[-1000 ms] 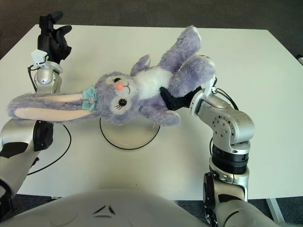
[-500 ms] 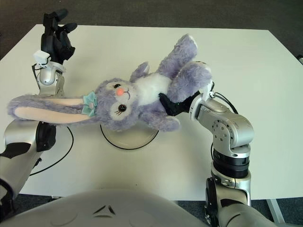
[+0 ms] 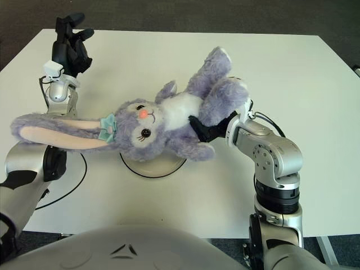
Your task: Put the doll into the plate.
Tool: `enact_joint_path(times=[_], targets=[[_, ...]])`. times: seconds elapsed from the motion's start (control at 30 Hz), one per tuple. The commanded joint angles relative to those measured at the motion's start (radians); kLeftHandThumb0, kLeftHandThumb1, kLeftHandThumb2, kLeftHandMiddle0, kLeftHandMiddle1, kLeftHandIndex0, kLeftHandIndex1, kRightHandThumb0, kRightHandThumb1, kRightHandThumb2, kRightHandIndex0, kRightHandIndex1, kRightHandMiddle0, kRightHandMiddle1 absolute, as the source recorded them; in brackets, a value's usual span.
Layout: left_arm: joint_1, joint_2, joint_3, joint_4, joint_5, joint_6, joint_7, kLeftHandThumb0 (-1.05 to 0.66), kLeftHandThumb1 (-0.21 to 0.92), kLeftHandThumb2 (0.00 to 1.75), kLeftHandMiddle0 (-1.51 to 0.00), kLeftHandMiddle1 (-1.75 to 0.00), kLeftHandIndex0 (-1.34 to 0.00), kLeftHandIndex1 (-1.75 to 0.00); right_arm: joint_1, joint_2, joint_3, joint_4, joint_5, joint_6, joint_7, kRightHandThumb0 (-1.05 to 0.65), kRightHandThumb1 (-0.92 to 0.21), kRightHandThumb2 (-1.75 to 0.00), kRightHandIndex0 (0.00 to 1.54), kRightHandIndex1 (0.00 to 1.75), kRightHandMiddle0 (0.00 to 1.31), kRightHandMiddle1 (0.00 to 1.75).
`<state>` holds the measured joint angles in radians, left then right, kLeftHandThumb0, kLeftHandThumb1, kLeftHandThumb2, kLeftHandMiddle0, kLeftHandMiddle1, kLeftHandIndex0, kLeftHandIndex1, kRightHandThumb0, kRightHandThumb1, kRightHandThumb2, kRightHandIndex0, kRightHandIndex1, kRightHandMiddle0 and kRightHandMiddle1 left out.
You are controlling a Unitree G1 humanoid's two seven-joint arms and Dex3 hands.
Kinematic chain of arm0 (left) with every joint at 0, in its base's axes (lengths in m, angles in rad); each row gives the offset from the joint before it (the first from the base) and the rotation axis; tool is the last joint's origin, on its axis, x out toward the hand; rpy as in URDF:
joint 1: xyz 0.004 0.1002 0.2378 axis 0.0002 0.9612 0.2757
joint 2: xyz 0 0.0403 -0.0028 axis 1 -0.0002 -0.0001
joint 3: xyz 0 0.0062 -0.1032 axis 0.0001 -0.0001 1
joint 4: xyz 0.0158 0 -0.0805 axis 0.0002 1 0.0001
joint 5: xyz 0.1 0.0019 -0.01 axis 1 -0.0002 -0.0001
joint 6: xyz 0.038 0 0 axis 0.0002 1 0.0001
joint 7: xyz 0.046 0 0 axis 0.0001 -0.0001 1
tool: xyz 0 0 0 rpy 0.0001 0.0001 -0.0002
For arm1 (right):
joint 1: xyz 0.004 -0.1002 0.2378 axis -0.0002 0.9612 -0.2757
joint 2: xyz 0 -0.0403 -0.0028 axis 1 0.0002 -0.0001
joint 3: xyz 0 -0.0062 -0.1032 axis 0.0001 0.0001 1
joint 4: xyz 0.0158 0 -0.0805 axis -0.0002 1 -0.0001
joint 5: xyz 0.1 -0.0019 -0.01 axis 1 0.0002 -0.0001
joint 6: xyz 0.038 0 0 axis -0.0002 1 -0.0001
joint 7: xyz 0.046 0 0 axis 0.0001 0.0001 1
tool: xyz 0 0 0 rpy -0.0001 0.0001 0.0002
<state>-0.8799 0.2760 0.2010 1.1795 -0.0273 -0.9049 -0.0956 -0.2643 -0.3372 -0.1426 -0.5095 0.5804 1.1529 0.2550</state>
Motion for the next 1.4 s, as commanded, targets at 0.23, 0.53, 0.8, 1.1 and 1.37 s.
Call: enact_joint_path(times=[0.23, 0.53, 0.8, 1.1, 1.37], targets=[[0.013, -0.006, 0.001, -0.012, 0.002, -0.015, 0.032, -0.78, 0.92, 0.81, -0.14, -0.94, 0.00, -1.02, 0.029, -0.003, 0.014, 0.020, 0.025, -0.063, 0.080, 0.00, -0.02, -1.54, 0.87, 1.44, 0.69, 1.75], [0.012, -0.013, 0.007, -0.013, -0.008, -0.020, 0.031, -0.76, 0.92, 0.80, -0.16, -0.94, 0.00, -1.09, 0.037, -0.069, 0.084, 0.024, -0.027, -0.146, 0.139, 0.00, -0.25, -1.37, 0.51, 1.67, 0.61, 1.75], [0.015, -0.009, 0.002, -0.015, 0.002, -0.012, 0.042, -0.75, 0.92, 0.82, -0.16, -0.95, 0.00, -1.08, 0.053, -0.103, 0.121, 0.018, -0.055, -0.203, 0.161, -0.09, -0.27, -1.24, 0.04, 1.41, 0.32, 1.65], [0.018, -0.003, -0.013, -0.018, 0.029, 0.004, 0.077, -0.74, 0.92, 0.84, -0.18, -0.96, 0.00, -1.06, 0.072, -0.174, 0.185, 0.034, -0.124, -0.333, 0.235, 0.15, 0.01, -1.50, 0.00, 0.97, 0.05, 1.36], [0.020, 0.000, -0.022, -0.020, 0.051, 0.003, 0.093, -0.76, 0.92, 0.87, -0.21, -0.97, 0.00, -1.05, 0.080, -0.204, 0.204, 0.028, -0.155, -0.391, 0.267, 0.11, 0.03, -1.48, 0.00, 0.89, 0.02, 1.29]])
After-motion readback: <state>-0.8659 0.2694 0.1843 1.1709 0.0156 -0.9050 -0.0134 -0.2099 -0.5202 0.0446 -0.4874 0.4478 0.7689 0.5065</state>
